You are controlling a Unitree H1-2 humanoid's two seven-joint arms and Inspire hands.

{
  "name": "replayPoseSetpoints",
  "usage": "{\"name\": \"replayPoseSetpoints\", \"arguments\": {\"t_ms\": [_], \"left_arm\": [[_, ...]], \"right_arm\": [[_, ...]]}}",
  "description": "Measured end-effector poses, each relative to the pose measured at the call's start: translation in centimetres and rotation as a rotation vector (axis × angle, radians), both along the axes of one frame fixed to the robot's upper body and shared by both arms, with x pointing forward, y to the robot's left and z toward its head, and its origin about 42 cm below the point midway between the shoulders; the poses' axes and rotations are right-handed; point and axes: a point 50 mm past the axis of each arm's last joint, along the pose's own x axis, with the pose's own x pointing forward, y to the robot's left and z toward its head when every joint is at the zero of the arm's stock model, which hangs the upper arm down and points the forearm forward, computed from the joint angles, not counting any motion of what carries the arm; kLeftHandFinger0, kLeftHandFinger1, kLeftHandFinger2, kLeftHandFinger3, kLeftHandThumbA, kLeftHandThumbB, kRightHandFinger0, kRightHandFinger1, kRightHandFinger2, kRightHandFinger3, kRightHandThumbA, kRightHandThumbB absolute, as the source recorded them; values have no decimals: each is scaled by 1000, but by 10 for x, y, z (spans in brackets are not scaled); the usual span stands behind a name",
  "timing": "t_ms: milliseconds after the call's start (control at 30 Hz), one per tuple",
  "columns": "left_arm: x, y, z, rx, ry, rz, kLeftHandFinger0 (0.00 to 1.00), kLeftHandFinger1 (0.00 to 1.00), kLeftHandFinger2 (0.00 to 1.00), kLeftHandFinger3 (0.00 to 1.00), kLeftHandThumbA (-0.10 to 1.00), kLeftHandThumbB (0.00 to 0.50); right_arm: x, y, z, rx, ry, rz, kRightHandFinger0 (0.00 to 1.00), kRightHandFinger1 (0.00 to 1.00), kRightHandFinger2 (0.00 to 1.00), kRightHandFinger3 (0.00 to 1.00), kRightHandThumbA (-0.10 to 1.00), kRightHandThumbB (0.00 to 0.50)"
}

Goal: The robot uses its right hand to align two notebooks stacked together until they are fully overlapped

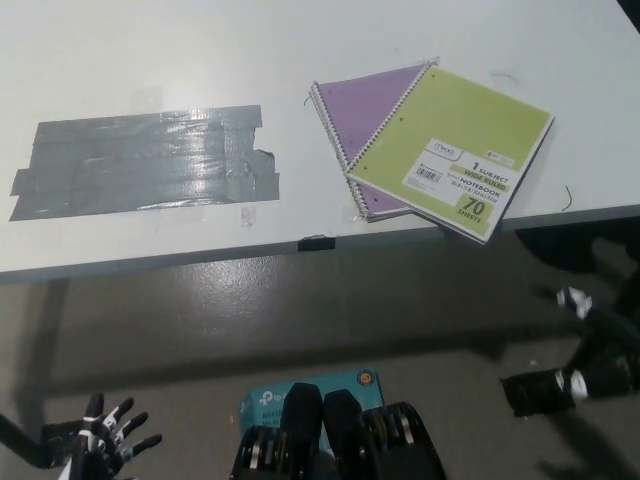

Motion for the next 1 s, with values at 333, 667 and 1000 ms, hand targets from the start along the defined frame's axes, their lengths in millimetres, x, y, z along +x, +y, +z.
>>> {"name": "replayPoseSetpoints", "arguments": {"t_ms": [333, 667, 1000], "left_arm": [[-6, 1, -2, 9, 17, 0, 777, 811, 995, 1000, 1000, 464], [-7, 0, 0, 29, 18, -20, 858, 848, 991, 1000, 1000, 500], [-8, -7, -2, 32, 25, -44, 838, 860, 982, 1000, 1000, 500]], "right_arm": [[41, 43, 135, 99, -439, 60, 1000, 1000, 1000, 1000, 496, 131], [117, 80, 171, 138, -490, -57, 1000, 1000, 1000, 1000, 559, 146], [186, 120, 132, 13, -323, -170, 1000, 1000, 1000, 1000, 682, 174]]}}
